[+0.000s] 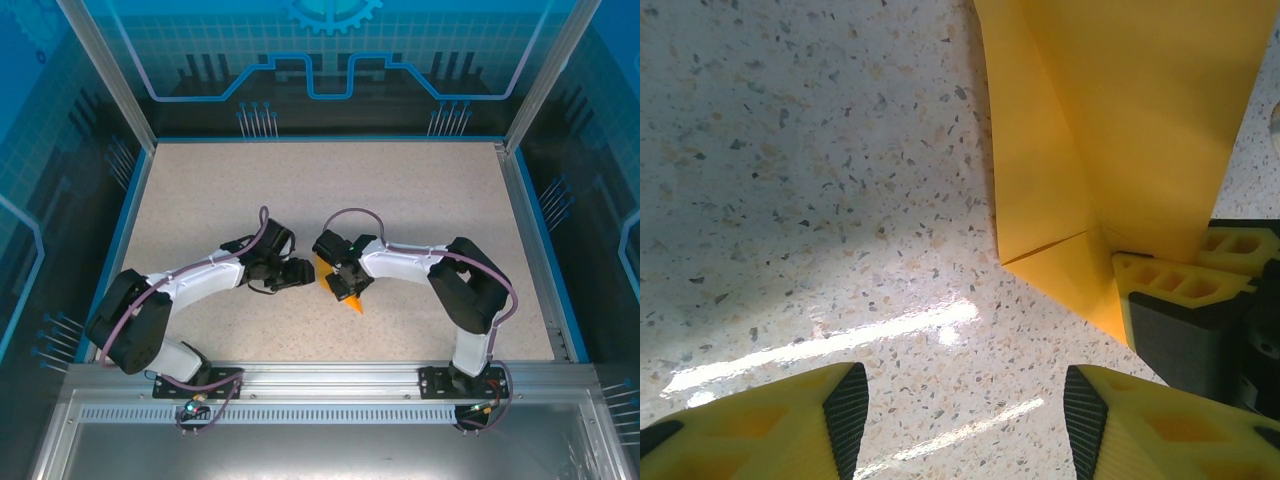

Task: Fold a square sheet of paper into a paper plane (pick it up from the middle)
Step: Place the paper plane at the center of the table, then reset both arms

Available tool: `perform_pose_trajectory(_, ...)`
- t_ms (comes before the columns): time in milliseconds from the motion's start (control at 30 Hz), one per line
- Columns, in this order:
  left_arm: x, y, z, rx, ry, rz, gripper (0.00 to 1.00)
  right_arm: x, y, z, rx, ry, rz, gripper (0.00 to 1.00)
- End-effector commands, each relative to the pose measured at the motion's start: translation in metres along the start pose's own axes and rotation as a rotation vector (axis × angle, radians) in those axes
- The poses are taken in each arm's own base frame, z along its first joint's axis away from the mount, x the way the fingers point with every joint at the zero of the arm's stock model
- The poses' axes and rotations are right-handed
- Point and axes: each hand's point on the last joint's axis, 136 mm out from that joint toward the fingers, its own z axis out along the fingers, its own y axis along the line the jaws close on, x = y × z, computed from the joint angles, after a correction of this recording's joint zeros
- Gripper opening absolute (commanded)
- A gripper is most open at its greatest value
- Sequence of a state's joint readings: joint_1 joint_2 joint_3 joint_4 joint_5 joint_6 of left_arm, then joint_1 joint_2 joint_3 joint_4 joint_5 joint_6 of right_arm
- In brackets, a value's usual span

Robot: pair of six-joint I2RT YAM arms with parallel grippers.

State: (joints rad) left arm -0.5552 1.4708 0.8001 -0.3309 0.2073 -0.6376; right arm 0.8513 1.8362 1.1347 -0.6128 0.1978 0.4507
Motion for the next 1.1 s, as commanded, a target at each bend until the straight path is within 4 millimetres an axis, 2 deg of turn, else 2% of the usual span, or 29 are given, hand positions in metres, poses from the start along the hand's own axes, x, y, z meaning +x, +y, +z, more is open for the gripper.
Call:
perform_pose_trajectory(0, -0.005, -0.005, -0.004, 0.019, -0.001, 0.03, 0.58, -0.004, 0.008, -0.015, -0.02, -0.026, -0.022, 0.12)
perform_pose_trajectory(200, -0.015, -0.022, -0.024, 0.058, -0.045, 0.068, 0.61, -0.011, 0.012, -0.042, -0.105, -0.084, -0.004, 0.29)
perform_pose_trajectory(333, -0.024, -0.031, -0.042, 0.084, -0.083, 0.088, 0.65, -0.016, 0.011, -0.072, -0.185, -0.145, 0.012, 0.37)
perform_pose_trajectory(533, -0.052, -0.028, -0.073, 0.042, -0.192, 0.187, 0.77, -0.026, -0.008, -0.114, -0.266, -0.28, -0.015, 0.5)
perform_pose_trajectory(633, -0.074, -0.009, -0.084, -0.08, -0.3, 0.249, 0.9, -0.031, -0.027, -0.124, -0.276, -0.348, -0.026, 0.56)
perform_pose_trajectory(733, -0.097, 0.02, -0.102, -0.263, -0.442, 0.309, 0.99, -0.04, -0.058, -0.129, -0.229, -0.459, -0.007, 0.67)
perform_pose_trajectory(800, -0.113, 0.043, -0.116, -0.372, -0.551, 0.307, 0.99, -0.045, -0.083, -0.13, -0.167, -0.537, 0.015, 0.74)
perform_pose_trajectory(900, -0.127, 0.08, -0.13, -0.427, -0.658, 0.248, 0.99, -0.048, -0.128, -0.126, -0.035, -0.66, 0.075, 0.86)
perform_pose_trajectory(1000, -0.134, 0.114, -0.131, -0.445, -0.701, 0.188, 0.99, -0.043, -0.174, -0.123, 0.091, -0.763, 0.171, 0.98)
perform_pose_trajectory(1067, -0.136, 0.133, -0.129, -0.482, -0.718, 0.188, 0.99, -0.037, -0.199, -0.119, 0.137, -0.799, 0.223, 0.99)
